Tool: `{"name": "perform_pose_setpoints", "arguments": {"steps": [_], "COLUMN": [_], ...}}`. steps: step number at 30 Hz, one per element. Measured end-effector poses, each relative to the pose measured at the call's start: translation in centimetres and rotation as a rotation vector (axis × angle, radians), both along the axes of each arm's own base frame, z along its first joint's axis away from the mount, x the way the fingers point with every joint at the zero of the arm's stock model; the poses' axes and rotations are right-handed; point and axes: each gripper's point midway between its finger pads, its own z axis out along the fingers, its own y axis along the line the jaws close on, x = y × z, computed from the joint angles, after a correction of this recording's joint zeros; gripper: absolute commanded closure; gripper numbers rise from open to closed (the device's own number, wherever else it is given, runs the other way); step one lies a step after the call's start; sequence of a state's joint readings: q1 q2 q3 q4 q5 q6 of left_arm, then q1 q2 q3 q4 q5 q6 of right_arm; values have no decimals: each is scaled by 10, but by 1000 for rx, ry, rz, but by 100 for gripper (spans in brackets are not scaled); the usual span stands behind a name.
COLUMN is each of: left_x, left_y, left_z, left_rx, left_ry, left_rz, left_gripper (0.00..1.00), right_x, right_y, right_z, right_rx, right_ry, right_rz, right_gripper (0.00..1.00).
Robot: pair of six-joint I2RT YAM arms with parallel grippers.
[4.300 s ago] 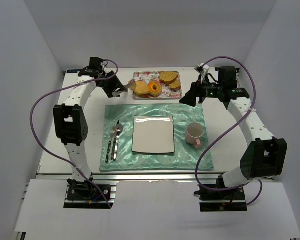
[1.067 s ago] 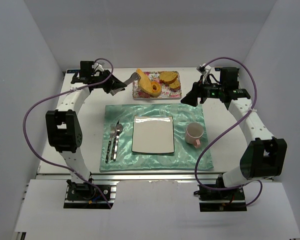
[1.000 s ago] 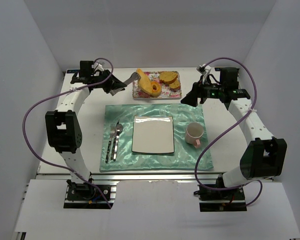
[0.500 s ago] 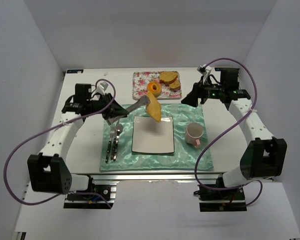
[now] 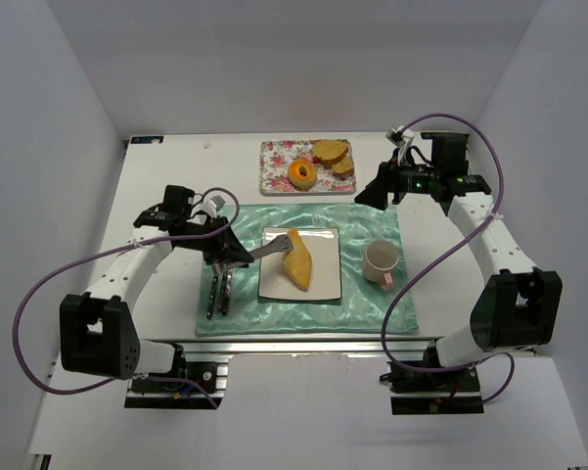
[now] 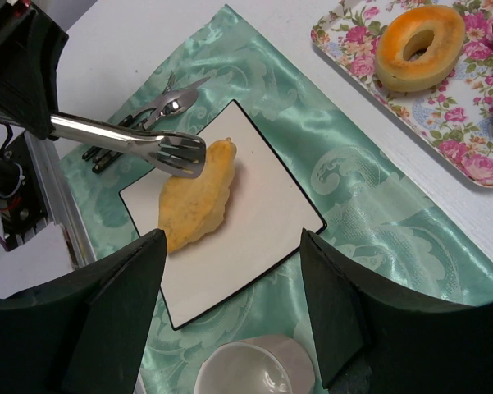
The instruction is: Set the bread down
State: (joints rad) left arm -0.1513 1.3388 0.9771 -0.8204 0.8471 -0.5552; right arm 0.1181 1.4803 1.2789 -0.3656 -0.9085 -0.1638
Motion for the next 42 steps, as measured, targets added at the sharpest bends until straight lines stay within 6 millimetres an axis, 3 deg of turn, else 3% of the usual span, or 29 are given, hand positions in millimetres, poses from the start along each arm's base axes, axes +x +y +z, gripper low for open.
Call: {"name": "perform_pose_setpoints", "arguments": {"steps": [1, 2, 5, 11, 18, 22, 25, 34, 37, 42], "left_x": [-1, -2, -1, 1, 20, 48, 70, 126, 154, 218], "left_y": [-1, -1, -2, 1, 8, 10, 8, -4, -10, -31], "left_z": [-3, -6, -7, -2, 12, 36, 49, 51, 60, 79], "left_rx": [7, 14, 35, 66, 141, 174, 175, 152, 137, 149], "left_ry": [8, 14, 11, -7, -78, -179, -233, -268, -310, -442], "left_rz": [-9, -16, -30, -31, 4, 37, 48, 57, 64, 44], "left_gripper": [72, 55, 44, 40, 49, 58, 59, 53, 51, 51], "right_x": [0, 0, 0, 0, 0, 0, 0, 1, 2, 6], "right_y": [0, 0, 0, 0, 0, 0, 0, -2, -5, -13], "right_z": [0, 0, 0, 0, 0, 0, 0, 0, 0, 3], "right_rx": [0, 0, 0, 0, 0, 0, 0, 0, 0, 11], "right_ry": [0, 0, 0, 0, 0, 0, -1, -1, 0, 6], "right_rz": [0, 0, 0, 0, 0, 0, 0, -7, -13, -36], "right_gripper": [28, 28, 28, 28, 28, 28, 28, 28, 28, 28]}}
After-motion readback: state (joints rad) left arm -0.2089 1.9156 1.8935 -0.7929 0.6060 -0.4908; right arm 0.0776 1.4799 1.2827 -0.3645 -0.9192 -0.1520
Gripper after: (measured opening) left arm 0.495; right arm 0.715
